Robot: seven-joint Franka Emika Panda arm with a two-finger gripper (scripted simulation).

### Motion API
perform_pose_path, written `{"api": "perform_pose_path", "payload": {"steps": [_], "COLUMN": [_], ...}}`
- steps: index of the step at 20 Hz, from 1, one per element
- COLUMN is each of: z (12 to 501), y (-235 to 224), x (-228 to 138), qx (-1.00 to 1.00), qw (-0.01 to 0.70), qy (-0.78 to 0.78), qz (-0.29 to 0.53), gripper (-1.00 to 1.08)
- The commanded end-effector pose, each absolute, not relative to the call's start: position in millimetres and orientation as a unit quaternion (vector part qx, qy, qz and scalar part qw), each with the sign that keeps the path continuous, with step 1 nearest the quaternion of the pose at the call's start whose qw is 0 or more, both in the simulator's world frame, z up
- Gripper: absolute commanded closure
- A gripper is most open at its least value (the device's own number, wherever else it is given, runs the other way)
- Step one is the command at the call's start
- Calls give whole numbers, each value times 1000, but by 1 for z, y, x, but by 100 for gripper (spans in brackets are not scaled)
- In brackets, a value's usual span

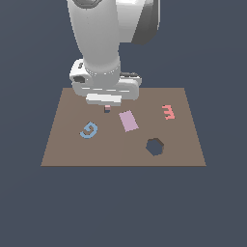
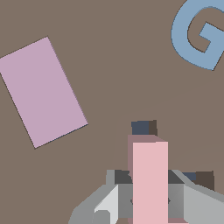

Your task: Insert a designated object into the corresponding slot on a board.

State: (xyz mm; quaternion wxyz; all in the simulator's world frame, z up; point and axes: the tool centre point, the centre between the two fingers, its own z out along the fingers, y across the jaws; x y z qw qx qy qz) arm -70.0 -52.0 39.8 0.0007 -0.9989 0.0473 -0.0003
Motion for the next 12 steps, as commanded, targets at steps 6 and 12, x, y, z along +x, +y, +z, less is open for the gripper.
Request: {"api": "perform_pose_path", "payload": {"steps": [6, 12], "z": [41, 38], "y": [-59, -59], "x": [-63, -63], "qx": [-1000, -1000], "qw": [1, 1], "qy": [21, 21], "qz": [0, 0], "gripper": [108, 108]}}
